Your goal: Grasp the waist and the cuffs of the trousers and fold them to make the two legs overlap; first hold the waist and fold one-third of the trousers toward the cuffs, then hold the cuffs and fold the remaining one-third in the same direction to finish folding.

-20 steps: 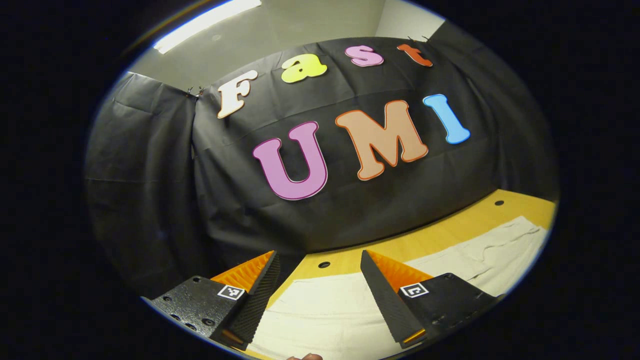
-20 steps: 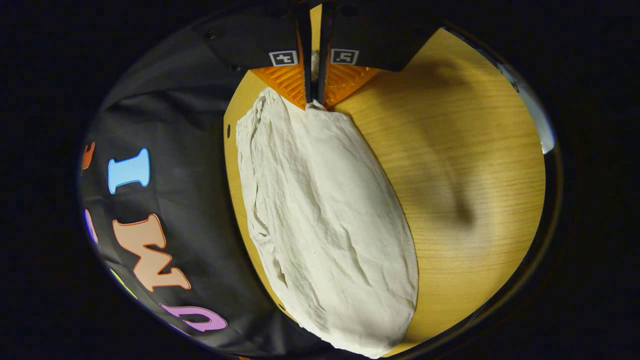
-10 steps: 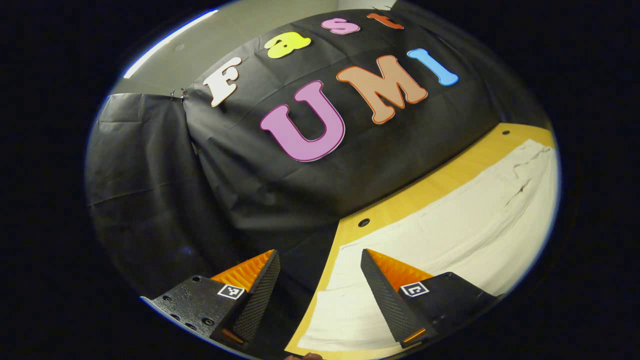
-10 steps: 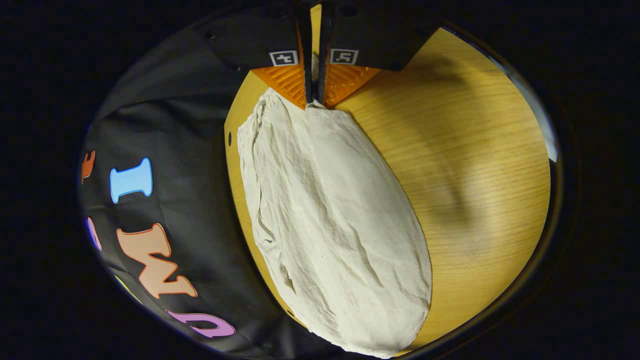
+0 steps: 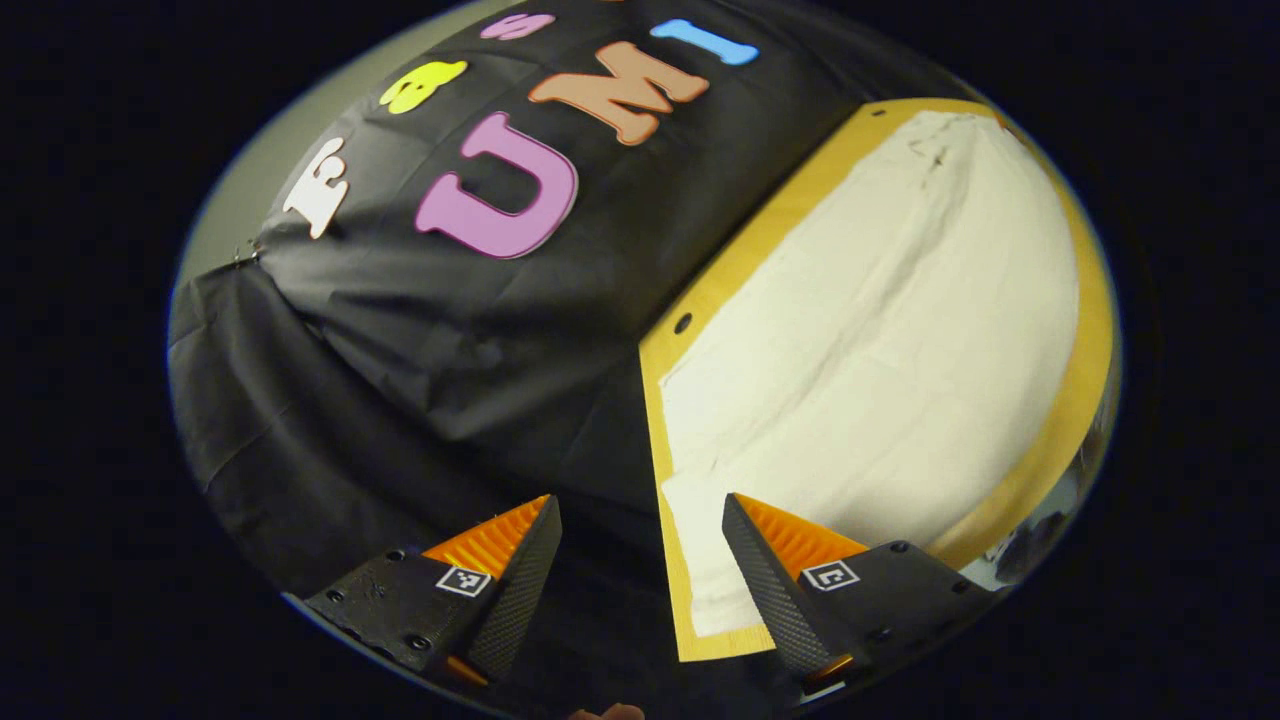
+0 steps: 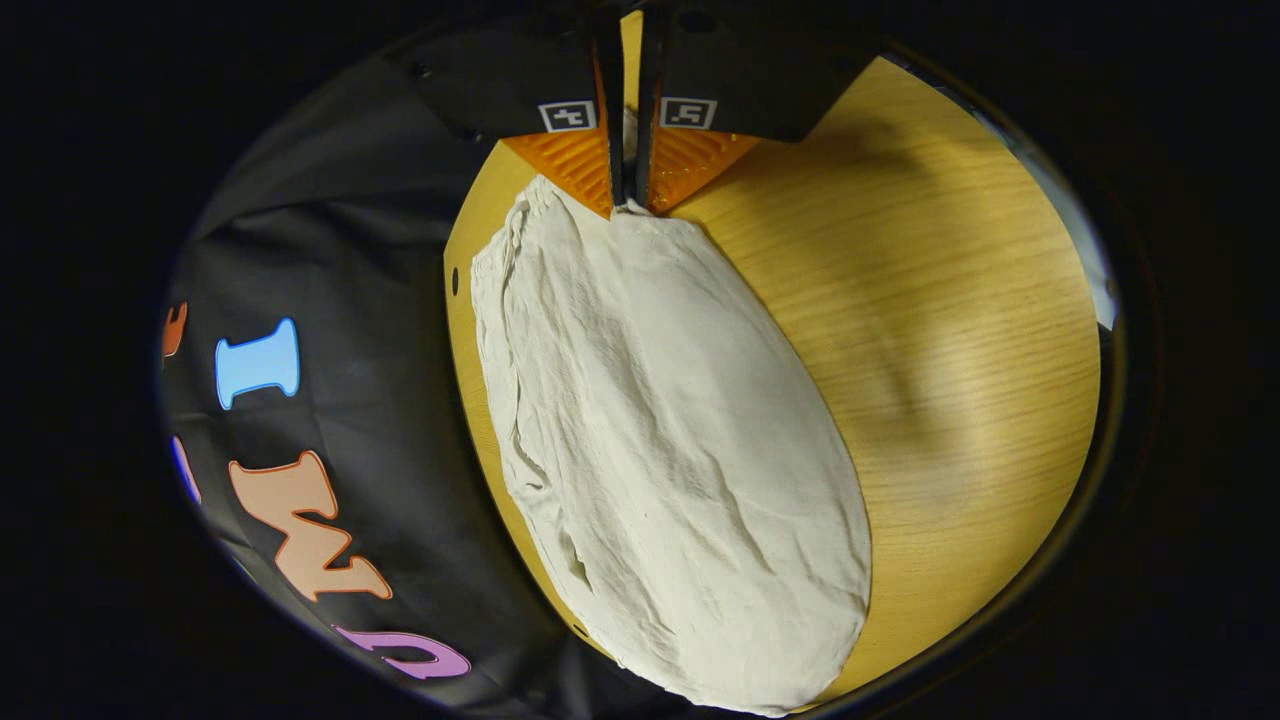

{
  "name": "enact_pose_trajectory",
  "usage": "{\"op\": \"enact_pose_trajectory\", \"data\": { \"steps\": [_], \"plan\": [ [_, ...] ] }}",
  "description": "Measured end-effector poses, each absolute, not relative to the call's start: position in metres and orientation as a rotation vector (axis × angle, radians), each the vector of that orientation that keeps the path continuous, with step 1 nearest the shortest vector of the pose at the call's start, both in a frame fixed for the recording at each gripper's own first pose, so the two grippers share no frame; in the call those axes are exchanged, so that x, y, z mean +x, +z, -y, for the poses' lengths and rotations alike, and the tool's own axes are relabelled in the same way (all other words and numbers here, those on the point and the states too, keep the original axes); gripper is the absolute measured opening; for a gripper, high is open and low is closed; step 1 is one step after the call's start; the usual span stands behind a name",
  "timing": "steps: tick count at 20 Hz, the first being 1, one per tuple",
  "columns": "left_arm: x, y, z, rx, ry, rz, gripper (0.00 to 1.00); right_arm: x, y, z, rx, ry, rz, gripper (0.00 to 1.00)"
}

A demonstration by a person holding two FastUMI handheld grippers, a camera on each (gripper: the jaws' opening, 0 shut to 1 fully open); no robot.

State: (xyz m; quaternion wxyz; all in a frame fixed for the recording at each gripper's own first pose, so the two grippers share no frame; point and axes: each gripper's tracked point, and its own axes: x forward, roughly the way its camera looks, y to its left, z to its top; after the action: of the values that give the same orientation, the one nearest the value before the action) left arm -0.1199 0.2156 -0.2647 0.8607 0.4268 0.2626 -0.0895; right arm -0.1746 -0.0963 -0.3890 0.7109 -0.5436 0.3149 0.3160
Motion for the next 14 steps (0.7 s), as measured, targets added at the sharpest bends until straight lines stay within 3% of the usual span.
{"op": "enact_pose_trajectory", "data": {
  "steps": [6, 14],
  "plan": [
    [-0.154, -0.325, -0.239, 0.990, -0.295, -0.705, 0.97, -0.174, -0.390, 0.096, -1.199, 0.693, -0.707, 0.09],
    [-0.173, -0.359, -0.250, 1.126, -0.452, -0.789, 0.98, -0.174, -0.389, 0.096, -1.219, 0.683, -0.689, 0.09]
  ]
}}
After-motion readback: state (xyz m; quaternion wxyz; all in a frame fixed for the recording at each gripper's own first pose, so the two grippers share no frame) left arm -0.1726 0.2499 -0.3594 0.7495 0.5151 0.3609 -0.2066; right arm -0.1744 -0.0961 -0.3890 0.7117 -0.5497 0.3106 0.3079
